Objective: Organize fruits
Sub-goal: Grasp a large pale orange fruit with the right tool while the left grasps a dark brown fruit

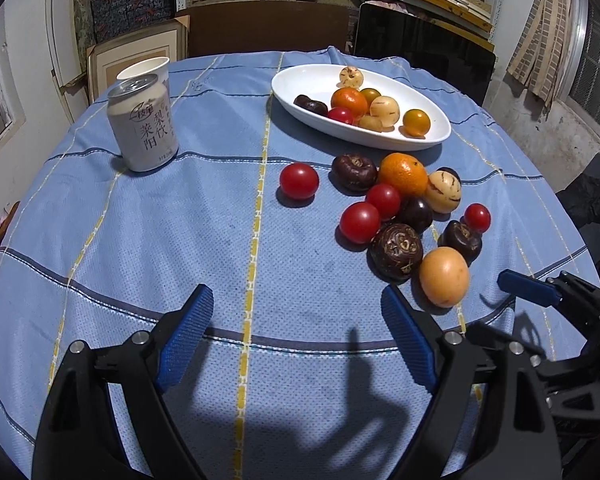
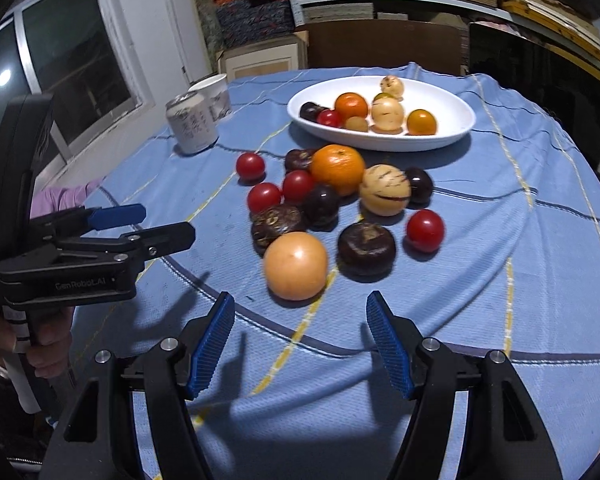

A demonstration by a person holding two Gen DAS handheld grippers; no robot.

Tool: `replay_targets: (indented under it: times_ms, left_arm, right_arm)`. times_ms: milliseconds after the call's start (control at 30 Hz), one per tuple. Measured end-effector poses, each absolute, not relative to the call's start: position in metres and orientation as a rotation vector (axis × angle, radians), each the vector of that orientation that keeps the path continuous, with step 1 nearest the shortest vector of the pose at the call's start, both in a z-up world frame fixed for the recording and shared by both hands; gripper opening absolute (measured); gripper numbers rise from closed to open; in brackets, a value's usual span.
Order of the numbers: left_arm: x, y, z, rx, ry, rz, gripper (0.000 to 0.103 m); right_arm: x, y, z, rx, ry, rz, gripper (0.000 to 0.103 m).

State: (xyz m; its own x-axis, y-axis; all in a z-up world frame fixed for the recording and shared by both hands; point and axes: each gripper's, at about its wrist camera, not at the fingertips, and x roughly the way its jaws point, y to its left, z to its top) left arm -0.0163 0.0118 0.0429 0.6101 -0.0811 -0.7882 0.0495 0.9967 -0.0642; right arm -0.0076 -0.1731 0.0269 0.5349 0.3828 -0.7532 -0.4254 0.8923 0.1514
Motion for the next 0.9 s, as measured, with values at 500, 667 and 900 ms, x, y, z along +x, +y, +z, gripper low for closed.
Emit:
replay_targets:
  times_ms: [500, 667, 900]
  left_arm:
    - [-0.013, 0.021, 0.042, -0.049, 0.921, -0.069, 0.084]
    - [-0.011, 0.005, 0.041, -0.023, 0.933, -0.094, 0.084]
    - [-0.003, -0.034, 0.039, 0.037, 0.938, -0.157, 0.084]
  right_arm:
    - [0.023, -0.148, 0.011, -0.099, 0.925, 0.424, 0.042]
    - [0.017, -0.164, 0.013, -0.056, 0.919, 0.449, 0.042]
    - [0.003, -0.196, 0.017, -0.014, 0.9, 0.43, 0.042]
